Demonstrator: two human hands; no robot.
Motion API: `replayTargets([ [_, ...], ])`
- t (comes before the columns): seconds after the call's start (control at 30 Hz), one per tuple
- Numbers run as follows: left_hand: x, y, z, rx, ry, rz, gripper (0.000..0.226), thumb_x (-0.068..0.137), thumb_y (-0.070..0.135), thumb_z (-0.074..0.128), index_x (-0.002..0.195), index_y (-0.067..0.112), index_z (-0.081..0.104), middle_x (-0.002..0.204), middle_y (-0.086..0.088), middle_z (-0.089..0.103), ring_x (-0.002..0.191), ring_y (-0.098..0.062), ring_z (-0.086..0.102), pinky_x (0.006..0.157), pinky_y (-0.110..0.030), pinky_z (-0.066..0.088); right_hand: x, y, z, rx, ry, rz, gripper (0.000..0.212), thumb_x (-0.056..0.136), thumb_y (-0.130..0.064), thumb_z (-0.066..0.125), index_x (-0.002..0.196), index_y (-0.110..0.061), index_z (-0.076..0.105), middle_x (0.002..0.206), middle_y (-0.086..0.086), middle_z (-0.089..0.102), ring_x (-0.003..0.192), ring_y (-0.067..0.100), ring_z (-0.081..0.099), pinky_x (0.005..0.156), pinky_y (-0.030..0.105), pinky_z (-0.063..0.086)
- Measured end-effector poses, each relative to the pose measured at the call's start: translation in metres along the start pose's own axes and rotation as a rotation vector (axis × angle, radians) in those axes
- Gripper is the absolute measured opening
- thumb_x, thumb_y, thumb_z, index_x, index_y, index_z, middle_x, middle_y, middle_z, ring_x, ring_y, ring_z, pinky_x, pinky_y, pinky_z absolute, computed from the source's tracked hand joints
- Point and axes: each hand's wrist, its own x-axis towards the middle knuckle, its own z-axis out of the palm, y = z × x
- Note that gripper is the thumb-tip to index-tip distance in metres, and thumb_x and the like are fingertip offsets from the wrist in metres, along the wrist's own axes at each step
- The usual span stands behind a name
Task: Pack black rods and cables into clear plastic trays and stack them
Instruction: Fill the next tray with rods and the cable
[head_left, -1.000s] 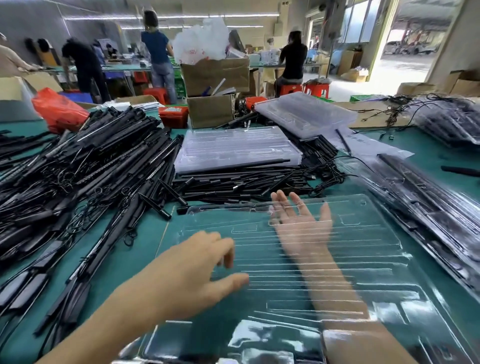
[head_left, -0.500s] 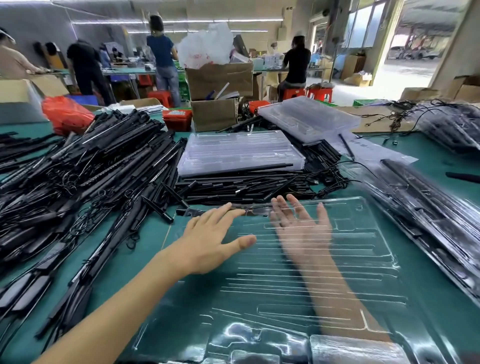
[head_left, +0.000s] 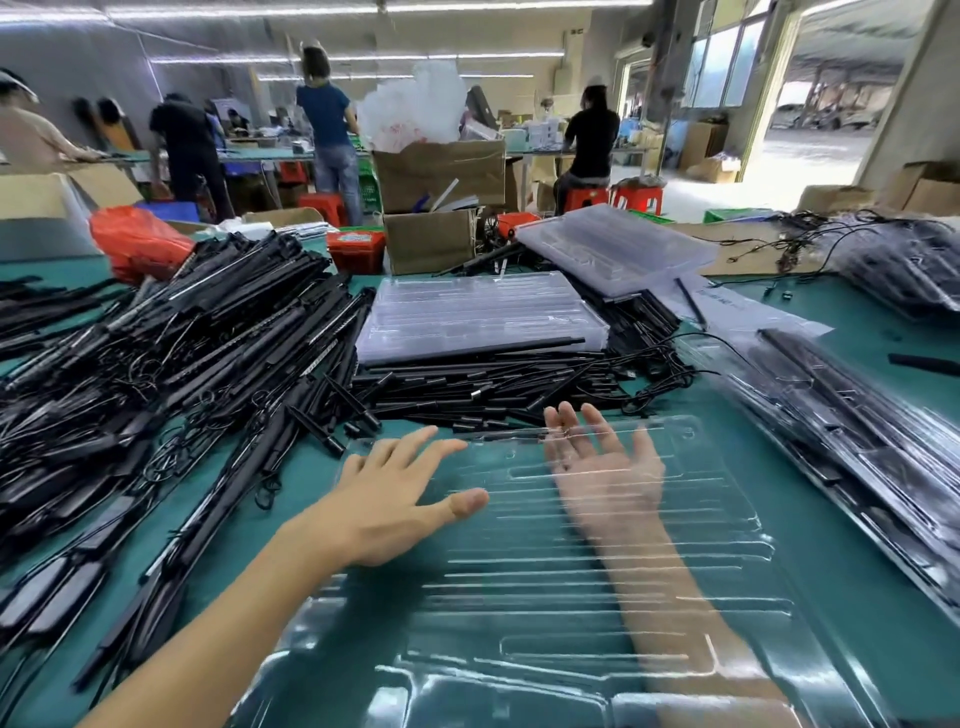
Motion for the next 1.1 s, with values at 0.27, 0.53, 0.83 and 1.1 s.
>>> replayTargets([
  [0.27,0.016,-0.024,0.011,-0.042,0.203,-0.137,0.086,0.065,0.098,0.019,0.130,0.048,0.046,0.144,0.016,0.040,0.130,-0.013,0.021,0.104,-0.039,0.019,0.002,-0.001,-0.002,-0.006,0.039,-0.022,0.059,0.099,-0.060,0.034,0.098,-0.007,0.059,0.090,0.017,0.074,0.083,0.033,0.073,0.080,0.039,0.049],
  [0.53,0.024,-0.034,0.013,-0.014,0.211,-0.121,0.089,0.066,0.099,0.012,0.134,0.049,0.042,0.145,0.020,0.037,0.134,-0.011,0.020,0.105,-0.043,0.016,-0.001,-0.024,-0.002,-0.145,-0.008,0.120,0.045,0.102,-0.046,0.043,0.108,-0.007,0.065,0.113,0.016,0.072,0.105,0.036,0.069,0.086,0.044,0.055],
  [0.83,0.028,-0.036,0.013,0.017,0.172,-0.105,0.089,0.067,0.096,0.011,0.138,0.048,0.036,0.159,0.018,0.026,0.151,-0.008,0.006,0.112,-0.050,0.008,0.000,-0.122,-0.007,-0.719,-0.004,0.225,0.042,0.105,-0.038,0.039,0.126,-0.007,0.059,0.120,0.021,0.070,0.093,0.031,0.075,0.059,0.036,0.062],
  [1.1,0.034,-0.035,0.019,0.112,0.176,-0.112,0.090,0.063,0.098,0.005,0.134,0.050,0.031,0.167,0.007,0.003,0.152,-0.010,-0.010,0.114,-0.054,0.006,0.002,-0.101,0.024,-1.832,0.148,-0.232,0.025,0.089,-0.031,0.073,0.101,-0.009,0.070,0.086,0.010,0.071,0.070,0.014,0.067,0.067,0.023,0.056],
])
